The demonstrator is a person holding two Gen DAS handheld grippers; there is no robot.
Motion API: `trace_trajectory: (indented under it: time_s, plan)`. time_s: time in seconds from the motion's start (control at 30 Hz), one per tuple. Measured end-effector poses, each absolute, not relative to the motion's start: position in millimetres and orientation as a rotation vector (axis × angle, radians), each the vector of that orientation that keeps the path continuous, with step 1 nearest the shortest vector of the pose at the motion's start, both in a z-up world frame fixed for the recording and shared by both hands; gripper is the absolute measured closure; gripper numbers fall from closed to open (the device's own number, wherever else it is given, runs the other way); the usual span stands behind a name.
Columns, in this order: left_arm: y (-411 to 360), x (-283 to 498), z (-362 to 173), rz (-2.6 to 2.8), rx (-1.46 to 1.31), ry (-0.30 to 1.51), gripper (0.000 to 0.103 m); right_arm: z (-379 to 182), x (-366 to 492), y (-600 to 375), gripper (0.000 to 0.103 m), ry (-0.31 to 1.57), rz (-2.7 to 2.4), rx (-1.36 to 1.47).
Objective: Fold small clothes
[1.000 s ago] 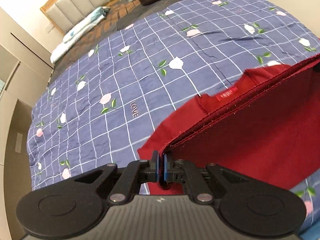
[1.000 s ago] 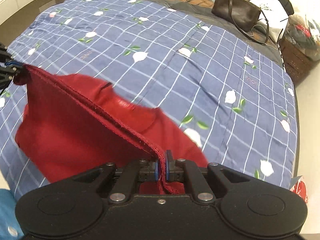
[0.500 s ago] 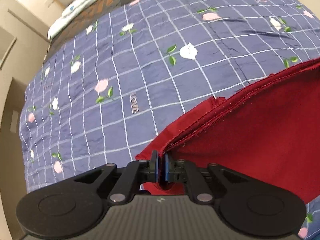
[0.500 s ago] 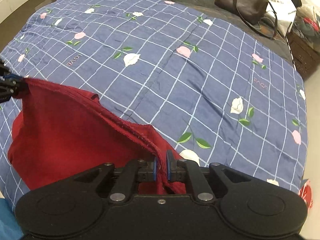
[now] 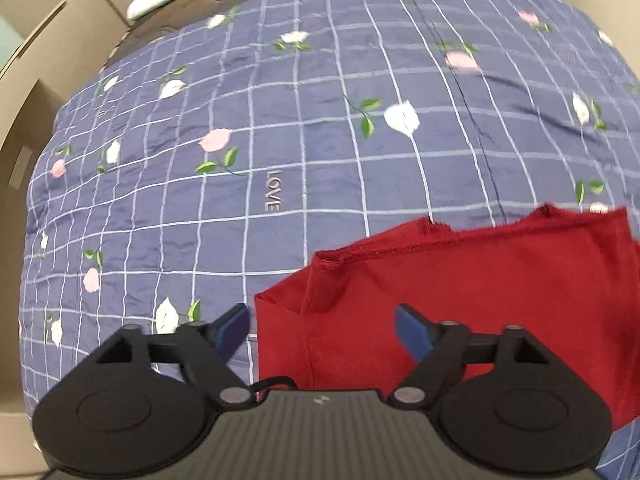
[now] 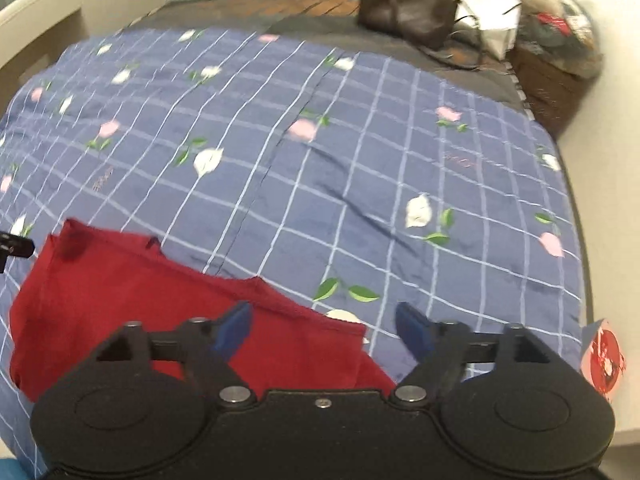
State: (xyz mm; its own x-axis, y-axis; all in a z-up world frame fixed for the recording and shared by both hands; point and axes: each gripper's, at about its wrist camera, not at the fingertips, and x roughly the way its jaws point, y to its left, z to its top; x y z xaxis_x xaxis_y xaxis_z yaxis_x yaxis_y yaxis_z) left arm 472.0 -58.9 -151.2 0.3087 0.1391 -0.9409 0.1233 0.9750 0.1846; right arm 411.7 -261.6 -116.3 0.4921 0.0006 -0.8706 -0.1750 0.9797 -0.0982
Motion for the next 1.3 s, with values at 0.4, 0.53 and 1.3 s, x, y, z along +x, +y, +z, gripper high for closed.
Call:
trace_trajectory:
  time_s: [0.4,0.53,1.3]
  plan:
    - [-43.6,391.7,-91.5,0.010,0.064,1.187,0.001,-53.2,313.0,-241.8,0.001,0.920,0.041,-0.031]
    - [-42.2,355.4,-72.8,0.015,0.075,1.163,0.001,-37.8,276.3,-227.3,0.001,0.893,0.026,0.028]
    - [0.4,167.0,-36.5,0.028,0.033,1.137,0.001,-8.5,81.8,-166.2,0.001,0.905,-0.069,0.076]
